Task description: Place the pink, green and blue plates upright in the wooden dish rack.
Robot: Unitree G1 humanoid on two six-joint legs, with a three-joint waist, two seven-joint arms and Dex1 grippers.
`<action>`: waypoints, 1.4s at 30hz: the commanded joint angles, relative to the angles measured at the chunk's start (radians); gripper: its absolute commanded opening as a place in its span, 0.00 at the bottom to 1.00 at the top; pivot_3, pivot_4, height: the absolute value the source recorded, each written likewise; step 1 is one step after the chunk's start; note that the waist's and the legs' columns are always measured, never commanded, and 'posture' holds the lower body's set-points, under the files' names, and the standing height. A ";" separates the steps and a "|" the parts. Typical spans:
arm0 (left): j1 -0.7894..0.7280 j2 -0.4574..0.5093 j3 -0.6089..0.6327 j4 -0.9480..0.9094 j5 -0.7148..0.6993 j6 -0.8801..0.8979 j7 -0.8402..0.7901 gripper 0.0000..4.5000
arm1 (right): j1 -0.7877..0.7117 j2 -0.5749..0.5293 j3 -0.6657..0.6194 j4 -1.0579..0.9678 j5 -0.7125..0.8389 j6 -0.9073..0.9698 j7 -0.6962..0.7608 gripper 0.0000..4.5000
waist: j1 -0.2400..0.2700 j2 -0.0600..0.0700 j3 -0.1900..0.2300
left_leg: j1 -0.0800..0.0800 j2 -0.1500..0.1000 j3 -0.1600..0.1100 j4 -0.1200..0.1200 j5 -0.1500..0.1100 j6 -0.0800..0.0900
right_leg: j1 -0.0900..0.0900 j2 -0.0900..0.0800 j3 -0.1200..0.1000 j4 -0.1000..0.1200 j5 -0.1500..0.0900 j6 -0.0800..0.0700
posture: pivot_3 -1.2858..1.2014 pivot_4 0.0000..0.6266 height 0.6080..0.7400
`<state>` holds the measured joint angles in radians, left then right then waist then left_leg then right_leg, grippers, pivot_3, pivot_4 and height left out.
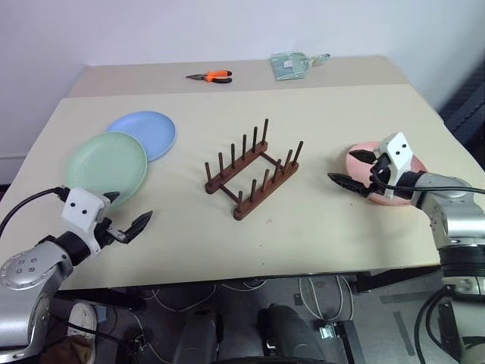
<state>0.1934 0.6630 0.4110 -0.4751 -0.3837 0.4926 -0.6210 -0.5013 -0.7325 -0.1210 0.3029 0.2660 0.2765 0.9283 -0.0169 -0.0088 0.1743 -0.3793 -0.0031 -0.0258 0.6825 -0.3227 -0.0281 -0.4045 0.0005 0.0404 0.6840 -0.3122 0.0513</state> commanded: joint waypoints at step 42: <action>-0.143 -0.067 -0.439 -0.065 0.097 0.053 0.060 1.00 | 0.253 0.005 0.023 -0.516 0.121 0.220 -0.007 0.99 | 0.009 0.000 0.000 | 0.001 0.000 0.000 0.000 0.000 0.000 | 0.002 0.000 0.000 0.000 0.000 0.000 | 0.52 0.24 1.00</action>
<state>0.0650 0.6058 0.0285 -0.5004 -0.3323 0.5432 -0.6000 -0.2561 -0.7155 -0.0908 -0.1324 0.3569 0.4754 0.9176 -0.0078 -0.0084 0.1741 -0.3784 -0.0031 -0.0259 0.6828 -0.3227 -0.0280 -0.4024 0.0003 0.0401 0.6839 -0.3122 0.0514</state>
